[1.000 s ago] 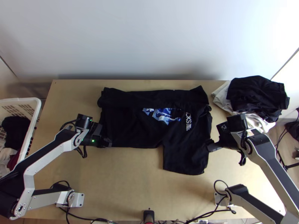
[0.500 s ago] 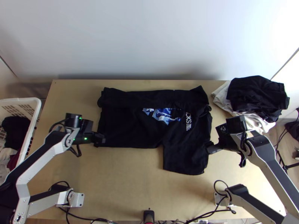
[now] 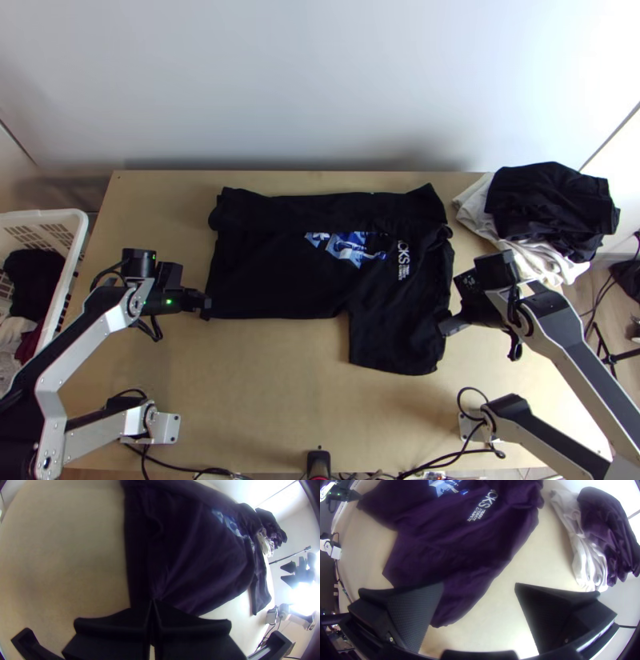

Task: Fold the t-shirt

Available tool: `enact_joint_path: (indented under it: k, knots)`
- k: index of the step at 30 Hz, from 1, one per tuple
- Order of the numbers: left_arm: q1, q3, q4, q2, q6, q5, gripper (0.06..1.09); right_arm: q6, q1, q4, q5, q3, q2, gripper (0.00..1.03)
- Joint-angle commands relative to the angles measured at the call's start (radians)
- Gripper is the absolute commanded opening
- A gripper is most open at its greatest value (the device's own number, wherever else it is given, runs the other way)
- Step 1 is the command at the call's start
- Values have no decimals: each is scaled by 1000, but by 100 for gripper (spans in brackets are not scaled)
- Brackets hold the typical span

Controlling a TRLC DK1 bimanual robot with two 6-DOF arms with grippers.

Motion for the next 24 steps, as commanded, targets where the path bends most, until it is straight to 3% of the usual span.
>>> enact_joint_path:
  k: [1, 4, 5, 6, 9, 10, 15, 24]
  knots:
    - [46, -12, 70, 97, 18, 0, 9, 0, 14, -11, -1, -9, 0, 98]
    - [62, 1, 110, 116, 15, 0, 10, 0, 16, -17, -2, -15, -2, 98]
    - [69, 8, 122, 119, 14, 0, 15, 0, 16, -19, -2, -17, -2, 98]
    - [74, 17, 131, 120, 8, 0, 26, 0, 16, -19, -2, -18, -2, 98]
    - [86, 46, 107, 139, 6, 0, 83, 0, 16, -20, -2, -20, -3, 98]
    - [88, 52, 88, 137, 12, 0, 91, 0, 16, -20, -2, -18, -3, 98]
    - [91, 52, -30, 54, 32, 3, 96, 0, 16, -23, -2, -17, -8, 98]
    - [48, 48, -157, -41, 52, 27, 96, 0, 17, -28, -2, -18, -14, 98]
